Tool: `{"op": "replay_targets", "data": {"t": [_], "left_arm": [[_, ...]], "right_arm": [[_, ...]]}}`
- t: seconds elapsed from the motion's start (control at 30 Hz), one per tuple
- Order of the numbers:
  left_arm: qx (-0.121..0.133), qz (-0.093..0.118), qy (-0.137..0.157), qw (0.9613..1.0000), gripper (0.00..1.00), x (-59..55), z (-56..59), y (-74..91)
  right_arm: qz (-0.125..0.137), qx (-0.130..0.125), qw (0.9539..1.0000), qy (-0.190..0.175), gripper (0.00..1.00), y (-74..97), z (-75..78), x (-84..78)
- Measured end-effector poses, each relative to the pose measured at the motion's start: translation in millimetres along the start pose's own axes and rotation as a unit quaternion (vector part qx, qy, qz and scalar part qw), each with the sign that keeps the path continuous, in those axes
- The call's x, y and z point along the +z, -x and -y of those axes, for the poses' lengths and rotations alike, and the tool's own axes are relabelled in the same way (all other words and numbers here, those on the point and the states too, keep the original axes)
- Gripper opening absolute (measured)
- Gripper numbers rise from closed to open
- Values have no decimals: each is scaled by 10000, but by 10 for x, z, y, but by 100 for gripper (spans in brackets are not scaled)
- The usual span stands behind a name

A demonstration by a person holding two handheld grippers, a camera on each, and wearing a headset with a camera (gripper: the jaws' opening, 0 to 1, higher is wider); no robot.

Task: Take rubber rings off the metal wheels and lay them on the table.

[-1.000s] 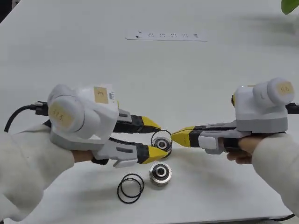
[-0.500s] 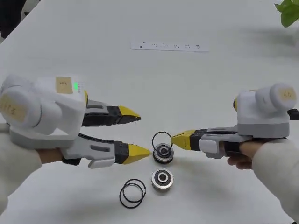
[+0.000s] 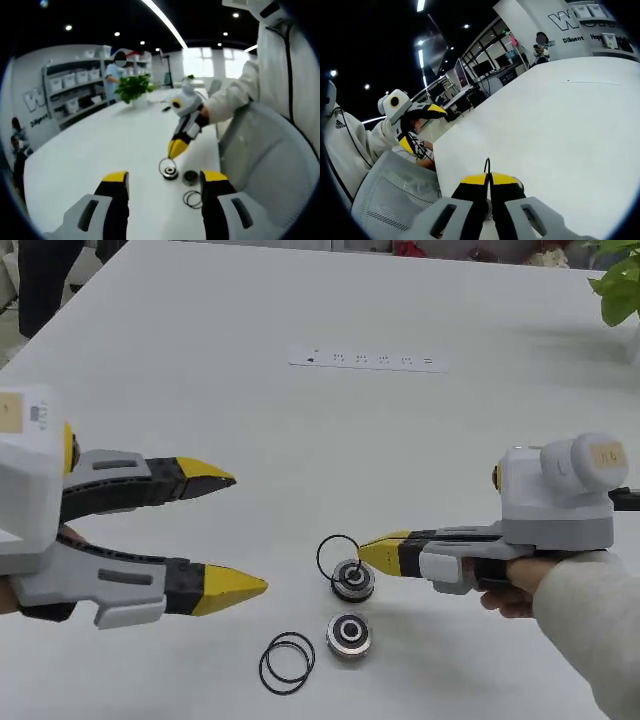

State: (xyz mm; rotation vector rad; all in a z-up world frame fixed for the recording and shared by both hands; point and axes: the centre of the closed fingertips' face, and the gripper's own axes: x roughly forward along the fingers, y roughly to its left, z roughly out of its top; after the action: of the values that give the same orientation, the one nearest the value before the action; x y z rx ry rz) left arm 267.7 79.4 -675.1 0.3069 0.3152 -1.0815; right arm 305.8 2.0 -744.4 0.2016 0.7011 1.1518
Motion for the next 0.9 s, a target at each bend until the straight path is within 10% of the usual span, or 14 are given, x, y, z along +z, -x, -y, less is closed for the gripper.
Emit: {"op": "replay_targets", "data": {"t": [0.9], "left_arm": [[732,83,527,9959,73,-191,81,471]], "right_arm": [[-538,586,9965,253,0,-225,-417,-226]]}}
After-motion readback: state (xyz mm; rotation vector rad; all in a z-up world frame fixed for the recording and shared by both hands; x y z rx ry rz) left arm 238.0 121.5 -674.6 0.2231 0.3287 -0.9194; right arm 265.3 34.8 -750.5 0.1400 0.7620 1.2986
